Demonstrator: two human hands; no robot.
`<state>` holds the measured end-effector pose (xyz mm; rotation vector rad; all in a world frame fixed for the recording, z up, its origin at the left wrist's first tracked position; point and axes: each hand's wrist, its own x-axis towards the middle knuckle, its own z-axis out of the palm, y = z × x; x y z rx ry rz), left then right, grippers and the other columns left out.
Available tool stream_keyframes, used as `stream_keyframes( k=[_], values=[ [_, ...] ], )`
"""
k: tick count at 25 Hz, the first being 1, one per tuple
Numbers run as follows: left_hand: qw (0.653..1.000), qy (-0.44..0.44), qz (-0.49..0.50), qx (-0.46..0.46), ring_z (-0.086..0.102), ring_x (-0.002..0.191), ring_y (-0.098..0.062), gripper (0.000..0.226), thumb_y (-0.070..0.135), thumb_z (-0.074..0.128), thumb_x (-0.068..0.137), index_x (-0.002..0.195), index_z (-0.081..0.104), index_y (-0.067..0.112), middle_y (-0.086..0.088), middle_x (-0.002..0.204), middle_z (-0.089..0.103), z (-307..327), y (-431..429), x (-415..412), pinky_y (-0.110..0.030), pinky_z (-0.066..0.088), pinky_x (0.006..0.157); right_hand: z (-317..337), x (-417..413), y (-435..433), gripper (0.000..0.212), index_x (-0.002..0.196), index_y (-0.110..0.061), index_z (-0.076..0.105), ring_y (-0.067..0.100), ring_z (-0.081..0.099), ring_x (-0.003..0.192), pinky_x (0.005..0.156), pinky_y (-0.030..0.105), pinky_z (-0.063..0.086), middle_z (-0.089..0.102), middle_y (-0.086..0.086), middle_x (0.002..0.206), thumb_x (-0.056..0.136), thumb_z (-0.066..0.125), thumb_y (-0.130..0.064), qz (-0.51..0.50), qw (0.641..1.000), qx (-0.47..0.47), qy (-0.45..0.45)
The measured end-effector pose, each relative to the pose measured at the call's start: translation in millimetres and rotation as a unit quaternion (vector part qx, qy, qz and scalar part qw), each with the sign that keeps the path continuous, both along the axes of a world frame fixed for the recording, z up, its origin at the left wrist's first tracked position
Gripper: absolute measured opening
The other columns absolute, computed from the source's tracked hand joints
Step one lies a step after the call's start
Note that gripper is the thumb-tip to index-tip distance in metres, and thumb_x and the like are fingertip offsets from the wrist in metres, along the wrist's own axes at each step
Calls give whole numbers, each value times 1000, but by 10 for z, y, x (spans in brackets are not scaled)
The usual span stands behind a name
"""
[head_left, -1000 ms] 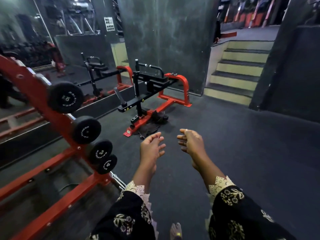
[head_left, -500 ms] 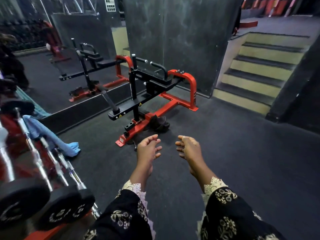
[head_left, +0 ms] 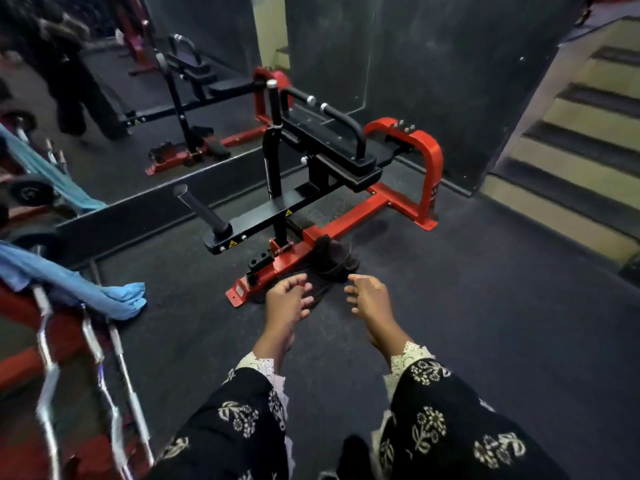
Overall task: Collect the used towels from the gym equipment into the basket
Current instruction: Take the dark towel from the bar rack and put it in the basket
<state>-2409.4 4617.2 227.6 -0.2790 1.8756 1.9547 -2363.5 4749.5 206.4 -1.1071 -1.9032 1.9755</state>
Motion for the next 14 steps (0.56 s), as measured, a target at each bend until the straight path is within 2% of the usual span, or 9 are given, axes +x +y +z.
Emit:
stream_keyframes(
  k=[3,7,14],
  values=[
    [999,-27,41,-19,58,70,-14,21,7,46,96,109,60,15,-3,90,65,-177,246,-636,-24,41,58,-242,-705,364,18,85,-28,65,19,61,79,76,37,44,71,3,89,89,47,-28,35,998,8,-43],
    [993,-65,90,-46,57,70,-14,25,7,44,96,115,60,12,-6,97,64,-612,441,-1347,-25,41,60,-665,-1622,632,23,97,-22,67,19,62,76,77,36,46,70,2,86,91,46,-26,78,994,-9,-76],
    [980,-129,126,-81,58,69,-12,29,5,43,96,118,61,11,-5,96,64,-1456,741,-2707,-25,40,60,-1342,-3065,925,20,88,-28,63,19,63,80,80,36,49,70,5,91,94,45,-23,141,981,-22,-134]
  ],
)
